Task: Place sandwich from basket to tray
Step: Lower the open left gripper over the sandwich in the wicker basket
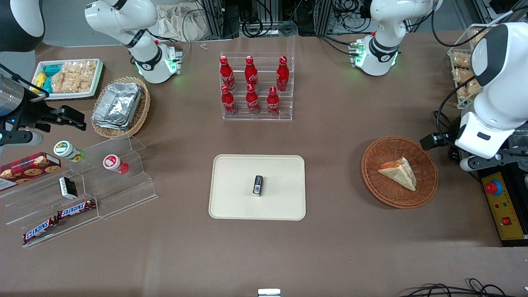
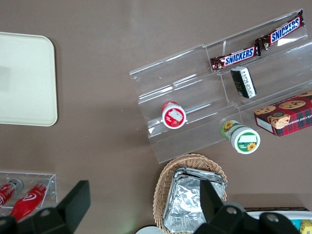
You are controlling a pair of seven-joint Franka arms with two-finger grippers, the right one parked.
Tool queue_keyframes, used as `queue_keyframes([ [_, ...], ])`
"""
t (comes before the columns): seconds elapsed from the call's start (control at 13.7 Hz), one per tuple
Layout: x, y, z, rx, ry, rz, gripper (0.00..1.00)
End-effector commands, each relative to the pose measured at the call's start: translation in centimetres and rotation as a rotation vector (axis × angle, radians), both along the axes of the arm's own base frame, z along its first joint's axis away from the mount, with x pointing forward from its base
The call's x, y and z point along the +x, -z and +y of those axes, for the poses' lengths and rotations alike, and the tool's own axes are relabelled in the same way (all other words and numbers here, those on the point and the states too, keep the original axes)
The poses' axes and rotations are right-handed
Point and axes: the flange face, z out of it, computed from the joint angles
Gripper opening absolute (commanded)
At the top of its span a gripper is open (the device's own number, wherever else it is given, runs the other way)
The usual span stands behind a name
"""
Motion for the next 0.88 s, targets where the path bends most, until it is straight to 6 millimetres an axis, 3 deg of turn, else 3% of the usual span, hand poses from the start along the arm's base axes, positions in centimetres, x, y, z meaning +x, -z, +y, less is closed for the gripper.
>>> queue_keyframes([
  [0.0,0.6,0.1,0.4,0.023,-0.01,0.014,1.0],
  [0.15,0.8,-0.6,0.0,0.021,-0.004,-0.002,1.0],
  [0.29,0.9,0.8,0.3,0.013,-0.065,0.024,1.0],
  [0.66,0.9,10.7,0.4,0.015,-0.446,-0.006,1.0],
  [0.8,0.8,14.3,2.1,0.006,-0.569,-0.014,1.0],
])
